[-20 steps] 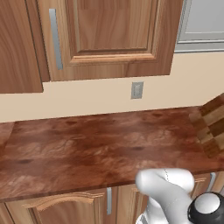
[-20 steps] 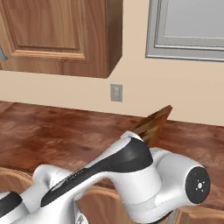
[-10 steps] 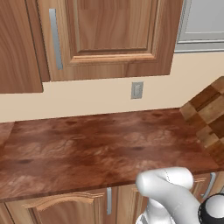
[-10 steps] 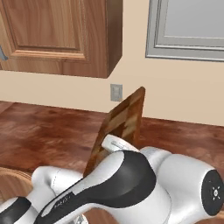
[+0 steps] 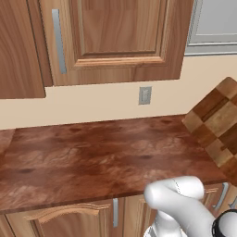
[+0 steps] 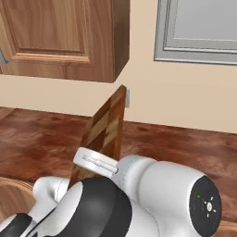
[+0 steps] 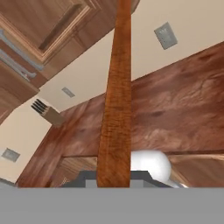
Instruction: Move the cutting board and knife to the sink. Then move spray from the cabinet to the counter.
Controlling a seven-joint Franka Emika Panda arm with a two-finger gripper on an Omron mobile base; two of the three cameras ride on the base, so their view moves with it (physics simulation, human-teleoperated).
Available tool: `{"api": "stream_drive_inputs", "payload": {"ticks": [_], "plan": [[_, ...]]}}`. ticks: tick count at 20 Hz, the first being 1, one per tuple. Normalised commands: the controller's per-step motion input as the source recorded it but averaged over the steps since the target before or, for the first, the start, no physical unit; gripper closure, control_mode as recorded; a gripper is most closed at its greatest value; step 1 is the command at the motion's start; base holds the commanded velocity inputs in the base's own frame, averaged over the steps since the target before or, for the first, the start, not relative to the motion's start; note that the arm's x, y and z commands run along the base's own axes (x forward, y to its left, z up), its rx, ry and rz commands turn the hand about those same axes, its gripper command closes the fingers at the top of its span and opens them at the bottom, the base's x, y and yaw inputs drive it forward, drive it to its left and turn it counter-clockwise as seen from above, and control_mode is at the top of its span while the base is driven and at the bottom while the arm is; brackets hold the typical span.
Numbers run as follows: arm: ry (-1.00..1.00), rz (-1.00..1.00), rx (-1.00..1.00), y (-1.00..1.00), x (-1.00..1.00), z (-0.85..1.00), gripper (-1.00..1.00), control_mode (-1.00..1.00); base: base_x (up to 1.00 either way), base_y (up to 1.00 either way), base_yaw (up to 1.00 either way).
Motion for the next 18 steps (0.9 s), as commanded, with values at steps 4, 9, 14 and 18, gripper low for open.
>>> {"api": "stream_drive_inputs", "payload": {"ticks": [4,9,14,18], "plan": [[0.00,-0.10,0.00,-0.06,-0.29,0.22,1.00,-1.00,0.00,0.00,0.00],[0.00,-0.10,0.00,0.00,-0.02,0.42,1.00,-1.00,0.00,0.00,0.00],[0.00,-0.07,0.00,0.00,-0.13,0.35,1.00,-1.00,0.00,0.00,0.00],[-0.01,-0.03,0.00,0.00,-0.11,0.00,1.00,-1.00,0.00,0.00,0.00]]}}
